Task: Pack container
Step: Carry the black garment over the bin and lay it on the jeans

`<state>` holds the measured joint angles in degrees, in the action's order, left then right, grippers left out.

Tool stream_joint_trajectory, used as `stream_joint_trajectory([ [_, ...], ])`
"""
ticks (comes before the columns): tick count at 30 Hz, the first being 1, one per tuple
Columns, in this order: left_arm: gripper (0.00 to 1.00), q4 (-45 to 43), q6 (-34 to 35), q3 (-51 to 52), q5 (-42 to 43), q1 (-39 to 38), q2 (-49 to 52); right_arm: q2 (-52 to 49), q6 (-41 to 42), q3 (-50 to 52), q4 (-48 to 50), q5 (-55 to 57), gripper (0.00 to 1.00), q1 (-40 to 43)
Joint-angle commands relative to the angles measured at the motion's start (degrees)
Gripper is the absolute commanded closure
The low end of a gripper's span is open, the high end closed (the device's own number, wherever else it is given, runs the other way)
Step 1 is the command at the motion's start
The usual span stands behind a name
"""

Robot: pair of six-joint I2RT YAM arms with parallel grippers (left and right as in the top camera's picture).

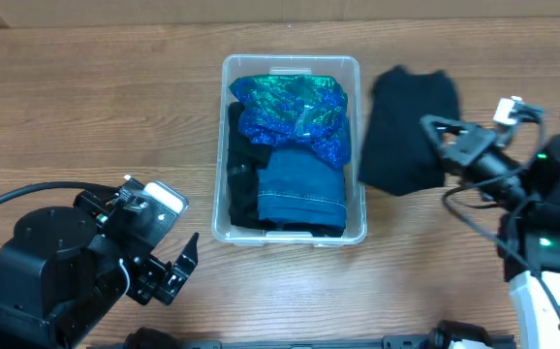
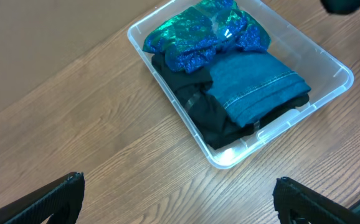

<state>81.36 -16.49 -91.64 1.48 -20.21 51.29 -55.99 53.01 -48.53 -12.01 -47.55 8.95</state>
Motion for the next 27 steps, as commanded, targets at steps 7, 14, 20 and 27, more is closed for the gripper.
stream_joint_trajectory([
  [7, 0.0, -0.1, 0.9, 0.0, -0.4, 0.3, 0.0, -13.4, -20.0, -3.2, 1.8, -9.2, 0.96, -22.2],
  [14, 0.0, -0.1, 0.8, 0.0, -0.4, 0.3, 0.0, -31.0, -52.0, -19.4, -29.3, 2.2, 0.96, -31.9],
  [20, 0.0, -0.1, 0.9, 0.0, -0.4, 0.3, 0.0, -32.6, -61.3, -23.7, -31.2, 5.5, 0.96, -33.7],
  [27, 0.0, -0.1, 0.8, 0.0, -0.4, 0.3, 0.0, -33.1, -76.5, -23.9, -30.8, 2.7, 0.96, -33.9],
])
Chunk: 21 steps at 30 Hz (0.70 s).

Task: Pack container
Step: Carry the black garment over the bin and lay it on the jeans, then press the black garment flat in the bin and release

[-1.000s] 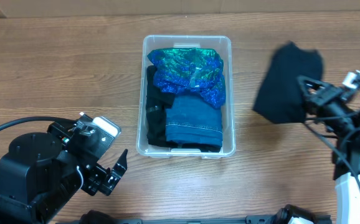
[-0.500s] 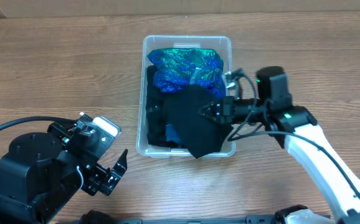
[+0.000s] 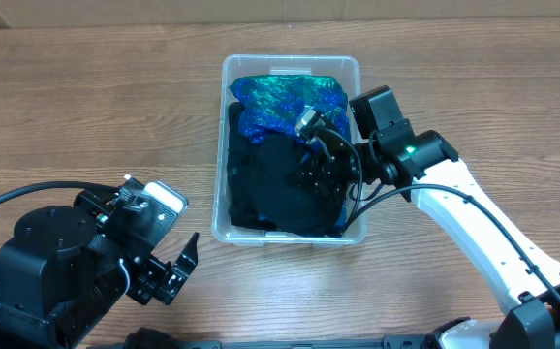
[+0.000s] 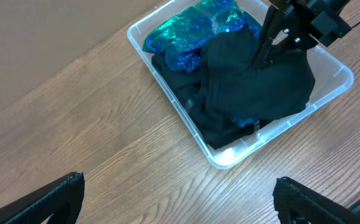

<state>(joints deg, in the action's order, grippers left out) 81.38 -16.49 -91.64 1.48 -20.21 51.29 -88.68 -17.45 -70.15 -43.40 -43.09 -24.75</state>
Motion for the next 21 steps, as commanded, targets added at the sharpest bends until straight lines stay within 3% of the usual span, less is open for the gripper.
stream_joint_trajectory([
  [1, 0.0, -0.2, 0.8, 0.0, -0.4, 0.3, 0.0, -0.7, -8.1, -2.3, 0.1, -2.0, 0.96, -0.5],
  [7, 0.0, -0.2, 0.8, 0.0, -0.4, 0.3, 0.0, -0.9, -21.6, -2.3, -0.9, -1.4, 0.96, -4.5],
  [12, 0.0, -0.2, 0.8, 0.0, -0.4, 0.3, 0.0, -3.4, -21.8, -2.3, -0.3, 6.0, 0.96, -4.5],
  [14, 0.0, -0.2, 0.9, 0.0, -0.4, 0.3, 0.0, -4.6, -13.7, -2.4, 5.7, 8.0, 0.0, -4.5],
  [17, 0.0, -0.2, 0.9, 0.0, -0.4, 0.3, 0.0, -2.3, -4.8, -8.8, 3.8, 14.2, 0.0, -4.4],
  [20, 0.0, -0.2, 0.9, 0.0, -0.4, 0.3, 0.0, 1.1, 2.6, -20.1, -7.6, 23.0, 0.02, -4.5],
  [21, 0.0, -0.2, 0.9, 0.0, -0.4, 0.3, 0.0, 1.7, 3.2, -21.4, -10.9, 23.8, 0.45, -4.5],
])
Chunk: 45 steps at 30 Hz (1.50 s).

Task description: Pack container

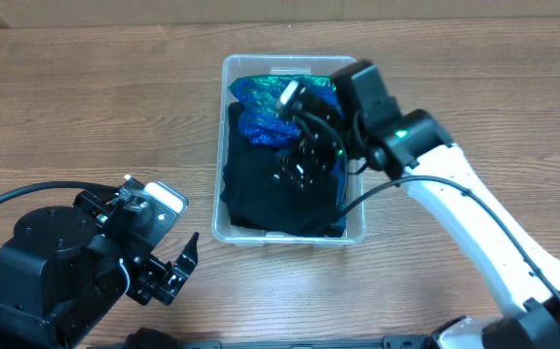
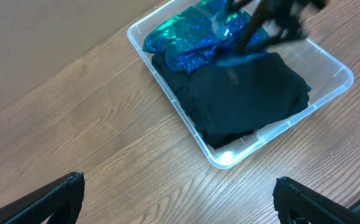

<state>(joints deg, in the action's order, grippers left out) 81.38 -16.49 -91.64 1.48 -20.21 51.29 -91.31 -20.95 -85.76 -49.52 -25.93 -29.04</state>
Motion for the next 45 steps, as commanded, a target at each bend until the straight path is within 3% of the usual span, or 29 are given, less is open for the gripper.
stream_joint_trajectory([
  [1, 0.0, -0.2, 0.8, 0.0, -0.4, 0.3, 0.0, 4.8, 7.7, -6.2, -7.7, 6.6, 0.92, -0.2],
  [2, 0.0, -0.2, 0.8, 0.0, -0.4, 0.3, 0.0, 4.8, 9.8, -6.2, -10.5, 6.6, 0.96, -0.2],
  [6, 0.0, -0.2, 0.9, 0.0, -0.4, 0.3, 0.0, 0.4, 15.0, -1.3, -11.3, 6.4, 0.96, -0.2],
  [13, 0.0, -0.2, 0.9, 0.0, -0.4, 0.3, 0.0, -12.4, 14.7, 0.3, -11.0, 0.4, 0.96, -4.0],
  [18, 0.0, -0.2, 0.8, 0.0, -0.4, 0.3, 0.0, -15.6, 21.5, 0.1, -9.7, 14.5, 0.96, -6.0],
  [21, 0.0, -0.2, 0.8, 0.0, -0.4, 0.3, 0.0, -14.8, 24.3, -6.0, -13.9, 14.5, 0.96, -5.3],
  [25, 0.0, -0.2, 0.9, 0.0, -0.4, 0.3, 0.0, -5.1, 27.5, -16.4, -22.0, 16.2, 0.96, -5.2],
  [28, 0.0, -0.2, 0.8, 0.0, -0.4, 0.3, 0.0, 6.9, 30.2, -16.6, -22.8, 21.9, 0.96, -2.6],
  [33, 0.0, -0.2, 0.8, 0.0, -0.4, 0.3, 0.0, 26.6, 33.0, -15.3, -34.8, 29.8, 0.96, 4.5],
  [38, 0.0, -0.2, 0.8, 0.0, -0.4, 0.3, 0.0, 49.6, 37.0, 0.7, -36.2, 33.4, 0.96, 4.7],
  [39, 0.0, -0.2, 0.9, 0.0, -0.4, 0.3, 0.0, 56.6, 39.8, 8.6, -37.3, 32.7, 0.96, 4.7],
  [43, 0.0, -0.2, 0.9, 0.0, -0.4, 0.3, 0.0, 60.8, 40.4, 14.6, -38.9, 27.7, 0.96, 4.7],
  [44, 0.0, -0.2, 0.8, 0.0, -0.4, 0.3, 0.0, 60.8, 40.8, 14.6, -38.9, 26.8, 0.11, 4.7],
  [45, 0.0, -0.2, 0.8, 0.0, -0.4, 0.3, 0.0, 60.8, 40.9, 14.6, -38.7, 25.1, 0.0, 4.7],
])
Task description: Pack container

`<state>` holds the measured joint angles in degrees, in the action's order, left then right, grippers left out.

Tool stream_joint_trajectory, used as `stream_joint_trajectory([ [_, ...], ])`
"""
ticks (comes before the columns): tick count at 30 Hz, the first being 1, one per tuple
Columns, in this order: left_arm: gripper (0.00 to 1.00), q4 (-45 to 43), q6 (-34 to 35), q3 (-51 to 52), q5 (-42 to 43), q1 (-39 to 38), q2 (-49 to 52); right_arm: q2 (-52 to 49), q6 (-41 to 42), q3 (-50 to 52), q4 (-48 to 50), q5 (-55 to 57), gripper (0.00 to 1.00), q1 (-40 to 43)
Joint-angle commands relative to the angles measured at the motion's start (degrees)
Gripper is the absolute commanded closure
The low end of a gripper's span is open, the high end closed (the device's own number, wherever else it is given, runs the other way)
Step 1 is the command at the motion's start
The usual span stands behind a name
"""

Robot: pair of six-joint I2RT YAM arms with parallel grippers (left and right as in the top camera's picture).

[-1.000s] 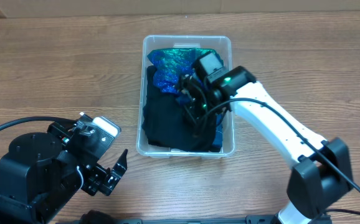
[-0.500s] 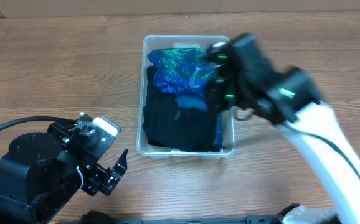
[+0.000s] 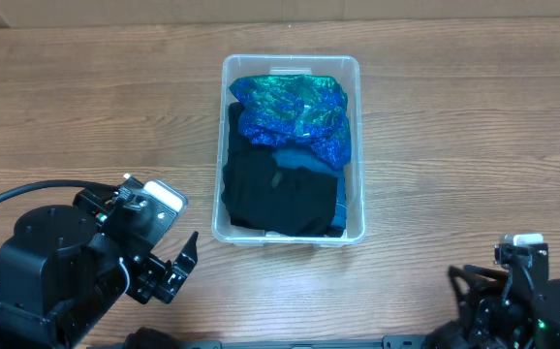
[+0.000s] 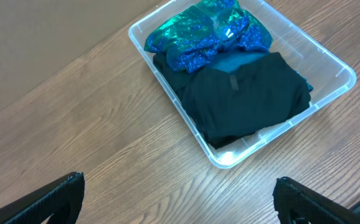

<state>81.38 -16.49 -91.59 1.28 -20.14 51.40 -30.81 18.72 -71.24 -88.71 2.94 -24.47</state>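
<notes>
A clear plastic container (image 3: 357, 145) stands mid-table. Inside, a shiny blue-green garment (image 3: 293, 107) fills the far end, and a folded black garment (image 3: 280, 194) lies on top at the near end, with a strip of blue denim (image 3: 290, 155) showing between them. The left wrist view shows the same container (image 4: 336, 65) with the black garment (image 4: 248, 102) on top. My left gripper (image 3: 178, 267) rests open at the lower left, well clear of the container, its fingertips (image 4: 61, 196) wide apart over bare wood. My right gripper (image 3: 488, 291) sits at the lower right edge; its jaws are unclear.
Wooden tabletop (image 3: 86, 116) all around the container. The left arm's black base (image 3: 57, 262) and cable occupy the lower left corner. The right arm's body (image 3: 542, 310) fills the lower right corner.
The right arm has left the container and now sits at the lower right edge. The black garment lies flat and alone in the container's near end.
The right gripper first held a black garment over the table right of the container, where denim lay uncovered. Then it had the garment in the container over the denim, then pressed it down. Now the arm is withdrawn. The left arm stayed still.
</notes>
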Motion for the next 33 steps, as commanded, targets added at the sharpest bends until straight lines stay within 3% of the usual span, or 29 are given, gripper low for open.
stream_joint_trajectory([
  [1, 0.0, -0.2, 0.9, -0.1, -0.2, 0.3, -0.1, 0.3, 3.0, 0.0, 0.7, -7.1, 0.0, 0.1],
  [10, 0.0, -0.2, 0.9, -0.1, -0.2, 0.3, -0.1, 0.3, 3.8, 0.0, 1.0, -7.5, 0.0, 0.1],
  [12, 0.0, -0.2, 0.8, -0.1, -0.2, 0.3, -0.1, 0.4, 0.2, 1.2, 10.3, -3.6, 0.0, 0.1],
  [15, 0.0, -0.2, 0.8, 0.0, -0.2, 0.3, -0.1, 3.1, -18.5, 12.7, 26.5, -6.2, 0.0, 5.2],
  [18, 0.0, -0.2, 0.8, -0.1, -0.2, 0.3, -0.1, 7.6, -24.1, 28.0, 38.9, -8.2, 0.0, 12.1],
  [21, 0.0, -0.2, 0.8, -0.1, -0.2, 0.3, -0.1, 15.6, -31.6, 44.8, 51.4, -7.9, 0.0, 13.0],
  [26, 0.0, -0.2, 0.9, -0.1, -0.2, 0.3, -0.1, 25.1, -32.0, 61.1, 61.7, -2.9, 0.0, 13.0],
  [33, 0.0, -0.2, 0.8, -0.1, -0.2, 0.3, -0.1, 30.7, -30.7, 63.8, 63.0, 1.3, 0.0, 16.5],
])
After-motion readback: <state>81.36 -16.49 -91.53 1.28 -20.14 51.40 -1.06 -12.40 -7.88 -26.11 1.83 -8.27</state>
